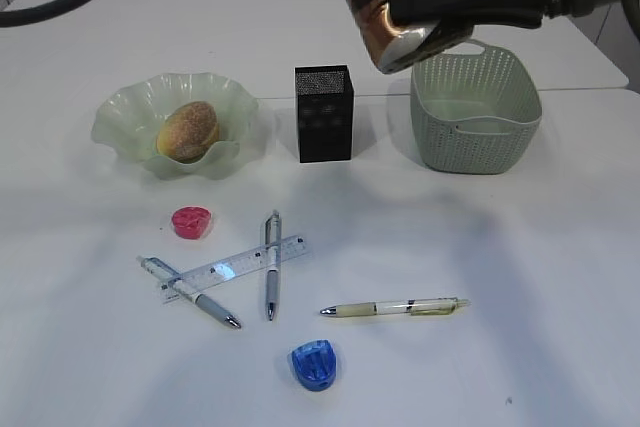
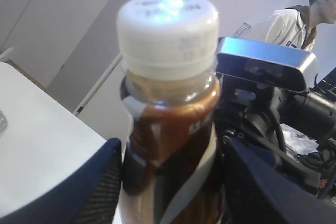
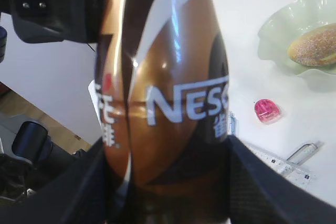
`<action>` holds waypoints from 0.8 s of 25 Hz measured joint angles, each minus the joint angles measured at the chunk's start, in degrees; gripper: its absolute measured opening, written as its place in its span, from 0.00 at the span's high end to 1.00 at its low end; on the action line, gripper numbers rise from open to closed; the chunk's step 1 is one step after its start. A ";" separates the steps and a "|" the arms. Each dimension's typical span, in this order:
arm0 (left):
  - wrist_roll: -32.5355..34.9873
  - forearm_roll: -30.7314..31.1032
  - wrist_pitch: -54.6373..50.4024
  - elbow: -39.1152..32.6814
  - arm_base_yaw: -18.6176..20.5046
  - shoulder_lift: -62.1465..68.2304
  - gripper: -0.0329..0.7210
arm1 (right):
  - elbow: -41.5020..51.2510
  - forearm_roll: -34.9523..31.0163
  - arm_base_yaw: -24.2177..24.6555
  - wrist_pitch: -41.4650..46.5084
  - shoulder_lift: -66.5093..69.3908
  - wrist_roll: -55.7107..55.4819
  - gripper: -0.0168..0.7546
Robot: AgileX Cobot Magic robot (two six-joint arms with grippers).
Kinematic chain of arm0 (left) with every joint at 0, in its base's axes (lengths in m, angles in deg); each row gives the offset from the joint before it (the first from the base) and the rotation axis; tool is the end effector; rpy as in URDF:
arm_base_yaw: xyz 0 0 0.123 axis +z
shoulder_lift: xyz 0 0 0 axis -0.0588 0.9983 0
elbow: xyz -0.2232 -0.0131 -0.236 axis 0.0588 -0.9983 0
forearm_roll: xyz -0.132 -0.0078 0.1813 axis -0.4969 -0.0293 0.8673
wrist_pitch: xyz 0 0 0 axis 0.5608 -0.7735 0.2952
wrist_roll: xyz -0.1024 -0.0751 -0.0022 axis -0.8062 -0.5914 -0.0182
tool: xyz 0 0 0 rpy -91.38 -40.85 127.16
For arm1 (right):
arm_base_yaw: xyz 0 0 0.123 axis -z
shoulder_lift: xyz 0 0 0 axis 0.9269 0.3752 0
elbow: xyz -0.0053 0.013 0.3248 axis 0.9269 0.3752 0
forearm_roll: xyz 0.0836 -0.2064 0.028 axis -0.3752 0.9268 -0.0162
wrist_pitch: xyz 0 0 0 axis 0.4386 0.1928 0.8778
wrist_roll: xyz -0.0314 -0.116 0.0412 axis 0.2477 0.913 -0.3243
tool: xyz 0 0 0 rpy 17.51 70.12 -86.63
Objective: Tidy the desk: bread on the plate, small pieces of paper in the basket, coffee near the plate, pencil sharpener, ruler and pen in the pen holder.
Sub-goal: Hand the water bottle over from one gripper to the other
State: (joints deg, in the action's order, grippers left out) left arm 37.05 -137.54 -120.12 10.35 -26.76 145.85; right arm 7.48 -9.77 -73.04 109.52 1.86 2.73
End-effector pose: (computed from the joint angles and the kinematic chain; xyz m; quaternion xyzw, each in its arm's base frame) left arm 0.2826 -0.2319 0.4061 0.2174 0.6761 -0.5966 0.3737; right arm 0.2495 0.1348 0.3950 -0.3401 0.7481 0.4435 0.3577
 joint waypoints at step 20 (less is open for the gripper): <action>0.27 -0.14 0.54 1.11 -1.49 0.46 0.24 | 0.00 -0.45 0.04 0.01 0.00 0.21 0.38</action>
State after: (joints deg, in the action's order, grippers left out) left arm 37.31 -137.68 -119.57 11.46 -28.25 146.32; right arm 7.48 -10.22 -73.00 109.53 1.86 2.94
